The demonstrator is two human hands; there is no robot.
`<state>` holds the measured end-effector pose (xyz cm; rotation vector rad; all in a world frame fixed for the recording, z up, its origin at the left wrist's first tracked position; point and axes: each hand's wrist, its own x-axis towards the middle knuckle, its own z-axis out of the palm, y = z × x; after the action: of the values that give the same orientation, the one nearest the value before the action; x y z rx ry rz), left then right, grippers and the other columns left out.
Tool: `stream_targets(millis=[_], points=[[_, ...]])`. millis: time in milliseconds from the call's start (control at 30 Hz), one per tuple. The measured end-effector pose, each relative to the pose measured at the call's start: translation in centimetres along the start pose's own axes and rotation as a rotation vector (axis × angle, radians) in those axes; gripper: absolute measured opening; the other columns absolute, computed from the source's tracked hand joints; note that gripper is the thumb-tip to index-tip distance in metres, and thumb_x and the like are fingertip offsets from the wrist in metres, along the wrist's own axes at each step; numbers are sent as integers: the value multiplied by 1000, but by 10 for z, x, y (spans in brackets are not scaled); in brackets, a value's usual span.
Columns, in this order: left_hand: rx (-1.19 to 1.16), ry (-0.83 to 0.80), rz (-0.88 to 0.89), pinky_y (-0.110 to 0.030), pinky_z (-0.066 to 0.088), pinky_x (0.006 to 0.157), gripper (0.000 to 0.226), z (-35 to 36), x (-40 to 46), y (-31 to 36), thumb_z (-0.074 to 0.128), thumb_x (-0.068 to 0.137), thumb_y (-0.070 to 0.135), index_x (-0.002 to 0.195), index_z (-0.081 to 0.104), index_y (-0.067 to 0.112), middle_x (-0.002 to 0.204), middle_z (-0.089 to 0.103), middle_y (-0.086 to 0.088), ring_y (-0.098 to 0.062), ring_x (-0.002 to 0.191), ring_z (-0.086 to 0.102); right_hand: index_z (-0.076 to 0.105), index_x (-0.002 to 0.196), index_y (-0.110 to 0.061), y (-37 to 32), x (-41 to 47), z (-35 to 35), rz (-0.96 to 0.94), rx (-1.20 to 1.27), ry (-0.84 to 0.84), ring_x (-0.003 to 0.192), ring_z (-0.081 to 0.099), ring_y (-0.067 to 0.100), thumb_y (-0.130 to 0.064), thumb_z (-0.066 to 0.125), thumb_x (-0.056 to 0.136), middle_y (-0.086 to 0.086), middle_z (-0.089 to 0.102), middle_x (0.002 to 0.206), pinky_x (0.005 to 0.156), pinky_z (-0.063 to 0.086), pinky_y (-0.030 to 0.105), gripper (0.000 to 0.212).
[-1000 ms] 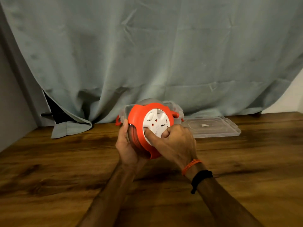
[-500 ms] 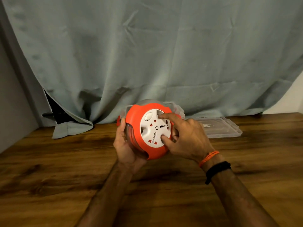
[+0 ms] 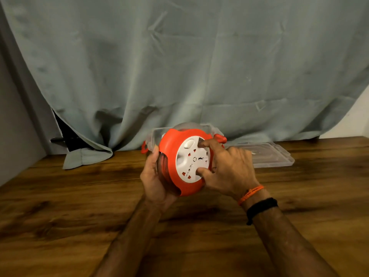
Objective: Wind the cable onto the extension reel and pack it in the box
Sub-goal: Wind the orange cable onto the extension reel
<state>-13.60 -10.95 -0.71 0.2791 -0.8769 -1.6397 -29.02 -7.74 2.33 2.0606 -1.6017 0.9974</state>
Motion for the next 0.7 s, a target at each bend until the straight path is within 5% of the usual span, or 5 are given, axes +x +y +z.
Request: stream_targets(millis=[100,300,500,633,700], points=[[-13,-20,-15,-67,35,108,74,-3,0,-2,44,85,60,137,58,8,136,60,-25,-46,125,56,52,128,-30,1,-1,3,4,-32,27,87,64,31,-50,71,71,5,69,89,78,41,38,64],[-33,6,1,-60,41,106,61,1,0,-3,41,87,56,114,76,13,125,69,-20,-39,116,65,55,127,-24,0,-3,8,-22,-61,65,83,65,32,-51,73,69,7,70,87,77,44,39,66],[-46,1,0,-61,40,107,67,0,2,-1,43,85,58,125,68,10,129,66,-22,-42,121,61,57,124,-23,-1,-4,12,-32,-84,97,75,66,31,-49,69,66,7,70,81,73,48,40,65],[-61,-13,-11,-63,37,109,70,0,2,2,42,85,59,129,65,9,131,64,-23,-42,122,60,49,131,-33,-1,2,3,-9,63,-18,86,64,21,-45,68,73,-5,68,84,79,47,34,63],[-75,4,-31,-64,38,107,70,0,2,3,40,86,61,127,67,10,130,65,-23,-42,119,62,51,127,-35,1,4,-1,3,162,-41,73,62,10,-40,71,70,-11,65,71,73,49,28,61]])
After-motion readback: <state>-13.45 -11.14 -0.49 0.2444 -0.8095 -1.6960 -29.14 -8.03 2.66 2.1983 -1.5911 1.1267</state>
